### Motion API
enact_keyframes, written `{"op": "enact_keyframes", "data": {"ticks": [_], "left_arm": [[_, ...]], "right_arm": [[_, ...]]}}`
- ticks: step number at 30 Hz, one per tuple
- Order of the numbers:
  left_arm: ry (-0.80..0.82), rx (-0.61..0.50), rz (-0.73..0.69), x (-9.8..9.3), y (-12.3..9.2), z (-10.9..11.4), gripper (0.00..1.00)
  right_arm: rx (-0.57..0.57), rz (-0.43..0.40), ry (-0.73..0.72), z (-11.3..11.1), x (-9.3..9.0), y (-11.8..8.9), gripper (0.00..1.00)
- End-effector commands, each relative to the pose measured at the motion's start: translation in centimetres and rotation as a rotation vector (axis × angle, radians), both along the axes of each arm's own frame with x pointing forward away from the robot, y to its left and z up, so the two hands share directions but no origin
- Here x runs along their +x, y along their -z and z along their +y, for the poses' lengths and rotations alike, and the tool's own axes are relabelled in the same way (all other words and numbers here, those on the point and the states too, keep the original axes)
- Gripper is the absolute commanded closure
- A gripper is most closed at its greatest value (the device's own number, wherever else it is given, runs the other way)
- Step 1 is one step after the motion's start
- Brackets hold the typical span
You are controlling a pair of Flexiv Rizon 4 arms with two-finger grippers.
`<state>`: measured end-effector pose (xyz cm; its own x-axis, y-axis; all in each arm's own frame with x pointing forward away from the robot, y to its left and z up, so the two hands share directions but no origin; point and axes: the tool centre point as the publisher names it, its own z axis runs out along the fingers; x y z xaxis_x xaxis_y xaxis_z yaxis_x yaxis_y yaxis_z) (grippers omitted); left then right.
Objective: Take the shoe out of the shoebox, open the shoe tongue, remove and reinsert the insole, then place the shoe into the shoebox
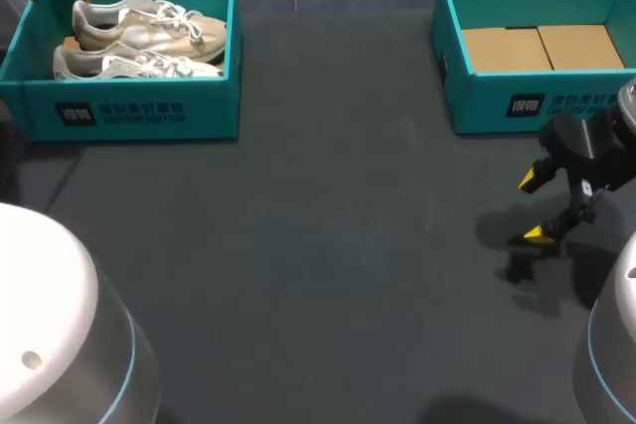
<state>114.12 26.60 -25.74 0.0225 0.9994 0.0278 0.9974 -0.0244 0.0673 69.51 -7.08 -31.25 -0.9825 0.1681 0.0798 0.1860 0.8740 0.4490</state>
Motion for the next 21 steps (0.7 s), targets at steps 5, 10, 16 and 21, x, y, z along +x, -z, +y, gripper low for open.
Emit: {"op": "enact_keyframes", "data": {"ticks": [5,10,16,21], "left_arm": [[-0.009,-0.013,-0.018,-7.0,-2.8,0.0,0.00],[0.002,-0.009,-0.008,-9.5,-2.3,-0.1,0.00],[-0.007,-0.011,-0.001,-10.6,-0.8,-0.1,0.00],[-0.024,-0.006,0.008,-10.5,0.6,0.0,0.00]], "right_arm": [[-0.001,-0.002,0.001,0.0,-0.2,0.0,0.00],[-0.001,-0.002,0.001,0.0,-0.2,0.0,0.00],[-0.001,-0.002,0.001,0.0,-0.2,0.0,0.00],[-0.001,-0.002,0.001,0.0,-0.2,0.0,0.00]]}}
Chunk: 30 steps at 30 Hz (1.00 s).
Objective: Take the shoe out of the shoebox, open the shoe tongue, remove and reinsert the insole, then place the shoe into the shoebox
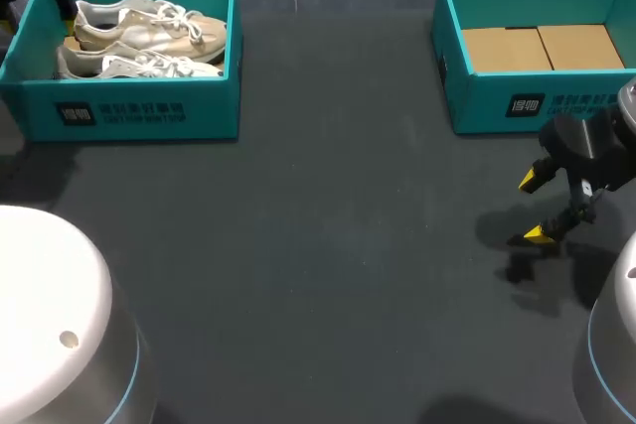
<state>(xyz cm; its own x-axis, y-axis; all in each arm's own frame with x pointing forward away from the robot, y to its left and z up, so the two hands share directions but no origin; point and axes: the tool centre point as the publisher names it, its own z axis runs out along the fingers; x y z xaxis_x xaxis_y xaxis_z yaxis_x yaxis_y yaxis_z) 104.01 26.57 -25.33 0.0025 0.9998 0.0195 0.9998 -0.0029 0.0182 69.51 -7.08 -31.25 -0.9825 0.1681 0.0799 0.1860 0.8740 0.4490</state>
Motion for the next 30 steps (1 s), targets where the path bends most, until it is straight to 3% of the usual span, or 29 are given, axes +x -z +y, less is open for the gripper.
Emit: {"op": "enact_keyframes", "data": {"ticks": [1,25,30], "left_arm": [[-0.005,0.003,-0.039,-0.4,1.2,0.1,0.00],[0.006,0.024,0.016,1.8,6.6,0.4,0.00],[0.022,0.024,0.025,1.6,7.5,0.5,0.06]], "right_arm": [[-0.001,-0.002,0.001,0.0,-0.2,0.0,0.00],[-0.001,-0.002,0.001,0.0,-0.2,0.0,0.00],[-0.001,-0.002,0.001,0.0,-0.2,0.0,0.00]]}}
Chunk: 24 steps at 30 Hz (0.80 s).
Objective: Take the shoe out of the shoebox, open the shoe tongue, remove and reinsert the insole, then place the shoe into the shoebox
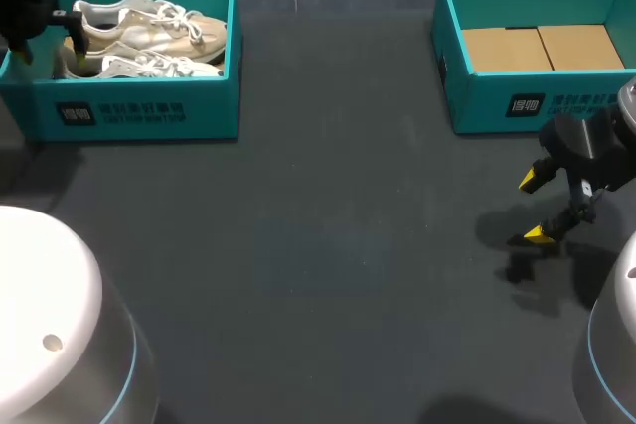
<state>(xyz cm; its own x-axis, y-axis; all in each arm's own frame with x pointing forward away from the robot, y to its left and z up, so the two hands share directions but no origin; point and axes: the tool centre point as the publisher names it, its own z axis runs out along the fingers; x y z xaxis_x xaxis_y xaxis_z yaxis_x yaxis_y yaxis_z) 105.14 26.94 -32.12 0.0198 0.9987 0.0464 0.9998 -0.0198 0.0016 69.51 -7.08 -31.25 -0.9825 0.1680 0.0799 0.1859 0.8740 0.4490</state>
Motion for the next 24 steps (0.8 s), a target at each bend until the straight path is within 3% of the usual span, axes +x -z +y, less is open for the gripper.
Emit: {"op": "enact_keyframes", "data": {"ticks": [1,7,24], "left_arm": [[0.008,0.001,0.008,0.4,0.9,0.1,0.07],[0.010,0.006,0.019,0.4,1.9,0.3,0.19],[0.008,0.029,0.052,0.0,4.7,0.5,0.25]], "right_arm": [[-0.001,-0.002,0.001,0.0,-0.2,0.0,0.00],[-0.001,-0.002,0.001,0.0,-0.2,0.0,0.00],[-0.001,-0.002,0.001,0.0,-0.2,0.0,0.00]]}}
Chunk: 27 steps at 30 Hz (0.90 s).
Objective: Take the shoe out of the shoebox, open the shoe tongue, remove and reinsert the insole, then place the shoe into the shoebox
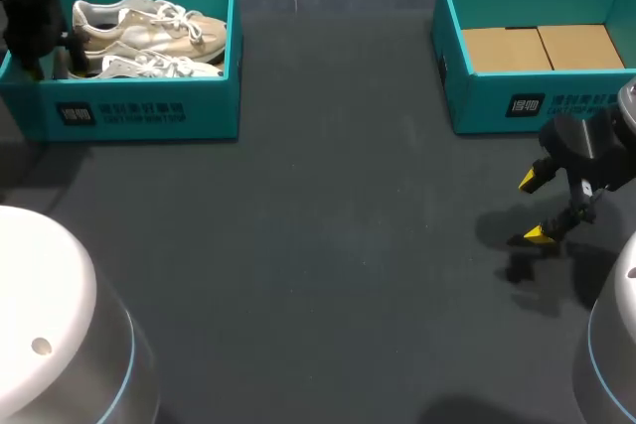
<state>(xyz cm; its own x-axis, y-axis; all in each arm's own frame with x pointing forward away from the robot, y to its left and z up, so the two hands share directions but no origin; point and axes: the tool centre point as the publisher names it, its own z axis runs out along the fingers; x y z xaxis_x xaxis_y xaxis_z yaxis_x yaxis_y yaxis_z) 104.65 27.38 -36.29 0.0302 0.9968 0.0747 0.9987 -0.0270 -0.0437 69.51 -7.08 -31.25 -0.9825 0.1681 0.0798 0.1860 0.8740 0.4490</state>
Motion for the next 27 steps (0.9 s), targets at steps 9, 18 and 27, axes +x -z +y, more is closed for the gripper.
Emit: {"op": "enact_keyframes", "data": {"ticks": [9,18,27], "left_arm": [[-0.002,0.014,0.005,0.6,1.0,-0.1,0.52],[0.008,0.025,0.013,0.5,1.3,0.1,1.00],[0.010,0.028,0.008,0.6,1.0,1.3,1.00]], "right_arm": [[-0.001,-0.002,0.001,0.0,-0.2,0.0,0.00],[-0.001,-0.002,0.001,0.0,-0.2,0.0,0.00],[-0.001,-0.002,0.001,0.0,-0.2,0.0,0.00]]}}
